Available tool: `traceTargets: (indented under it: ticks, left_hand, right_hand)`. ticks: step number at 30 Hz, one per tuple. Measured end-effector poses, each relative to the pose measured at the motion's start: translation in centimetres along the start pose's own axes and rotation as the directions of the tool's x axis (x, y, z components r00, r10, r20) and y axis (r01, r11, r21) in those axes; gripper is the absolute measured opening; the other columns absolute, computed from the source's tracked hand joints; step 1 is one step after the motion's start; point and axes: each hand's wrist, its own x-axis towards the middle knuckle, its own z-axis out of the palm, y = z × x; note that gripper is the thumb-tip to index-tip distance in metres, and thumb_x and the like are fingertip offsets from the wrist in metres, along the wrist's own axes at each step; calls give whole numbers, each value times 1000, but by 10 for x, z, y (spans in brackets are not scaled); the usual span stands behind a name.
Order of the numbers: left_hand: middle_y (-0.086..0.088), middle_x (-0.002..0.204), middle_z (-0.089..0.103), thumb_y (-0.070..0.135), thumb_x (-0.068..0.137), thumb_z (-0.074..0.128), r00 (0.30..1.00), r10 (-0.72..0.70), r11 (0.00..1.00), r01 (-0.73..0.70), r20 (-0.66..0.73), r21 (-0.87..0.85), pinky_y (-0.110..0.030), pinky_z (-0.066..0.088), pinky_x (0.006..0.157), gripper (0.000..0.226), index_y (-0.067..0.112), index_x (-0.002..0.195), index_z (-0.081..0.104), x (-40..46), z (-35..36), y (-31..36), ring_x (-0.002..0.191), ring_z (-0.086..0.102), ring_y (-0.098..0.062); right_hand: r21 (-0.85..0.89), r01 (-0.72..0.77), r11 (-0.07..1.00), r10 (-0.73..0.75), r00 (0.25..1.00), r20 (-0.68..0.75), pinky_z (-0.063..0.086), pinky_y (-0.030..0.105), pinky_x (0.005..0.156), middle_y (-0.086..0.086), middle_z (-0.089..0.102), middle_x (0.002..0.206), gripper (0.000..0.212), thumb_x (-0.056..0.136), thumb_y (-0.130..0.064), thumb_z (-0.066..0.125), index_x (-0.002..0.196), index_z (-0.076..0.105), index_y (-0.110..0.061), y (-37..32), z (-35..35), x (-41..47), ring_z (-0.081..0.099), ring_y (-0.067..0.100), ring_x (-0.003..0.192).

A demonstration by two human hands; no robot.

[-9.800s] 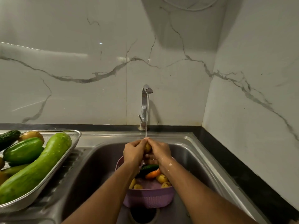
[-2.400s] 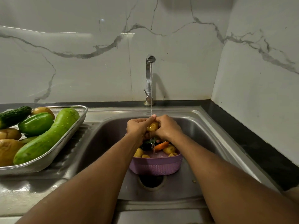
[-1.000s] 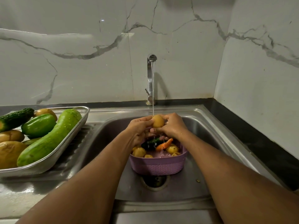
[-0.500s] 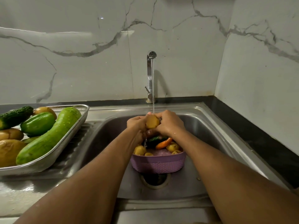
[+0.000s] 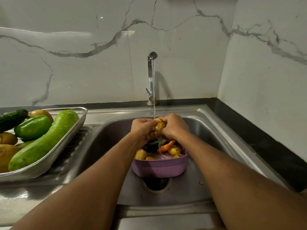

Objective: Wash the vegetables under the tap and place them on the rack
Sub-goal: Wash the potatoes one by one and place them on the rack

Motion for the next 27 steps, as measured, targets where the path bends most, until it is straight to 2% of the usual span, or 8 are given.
traceTargets:
  ticks: [6,8,12,15,19,22,24,27]
  left_hand:
    - [-8,86,77,46,79,85,976,14,999,-6,-216,34,-44,66,73,34,14,88,77,5,6,-9,83,76,-25]
    - [-8,87,77,47,77,87,977,2,1000,-1,-213,3,-42,66,70,37,14,90,77,5,2,-7,81,76,-25]
    - [-14,93,78,22,89,79,996,-68,996,65,-55,-63,-30,61,55,19,7,102,76,-2,-5,4,72,76,-22]
    - [-19,108,76,11,96,69,986,-138,989,143,95,-47,-39,64,75,20,5,115,72,-2,-14,7,88,75,-27]
    - [-17,113,74,5,101,59,964,-151,987,161,220,-28,-41,57,92,20,5,119,68,-4,-19,8,99,71,-28]
    - [-18,107,76,7,96,69,986,-131,989,137,105,-60,-48,61,91,20,3,116,71,-3,-12,7,103,75,-33]
    - [-17,99,78,14,91,76,994,-109,992,109,1,-64,-45,65,80,18,6,107,74,-1,-4,3,93,77,-32]
    - [-10,92,77,34,84,84,989,-49,999,49,-140,-5,-45,65,78,23,15,94,75,7,4,-6,84,77,-28]
  right_hand:
    - [-219,66,973,-83,994,-67,56,34,76,-1,70,99,36,88,-31,78,122,69,-26,-15,10,-3,67,19,89]
    - [-212,71,975,-89,993,-76,55,33,76,-1,70,99,37,88,-32,79,123,68,-26,-19,10,-4,67,19,89]
    - [-58,27,998,-27,1000,8,63,37,74,-8,73,87,32,86,-37,80,116,72,-32,-13,0,-6,73,14,67]
    - [125,-55,991,36,988,147,65,32,65,-10,75,88,48,75,-44,90,117,71,-32,-5,-5,-8,73,9,55]
    - [125,-60,990,44,990,134,63,29,61,-11,73,91,61,70,-48,92,123,69,-29,0,-2,-5,73,7,58]
    - [54,-19,998,15,997,81,63,32,70,-12,73,84,41,70,-52,90,101,75,-30,0,-1,-2,71,6,68]
    - [45,-16,999,13,999,52,58,27,63,-11,72,76,29,74,-50,88,88,74,-29,-2,-2,-2,69,5,66]
    - [-99,32,995,-33,999,-4,56,29,66,-6,72,84,21,85,-37,81,104,76,-29,-9,0,-2,68,12,74]
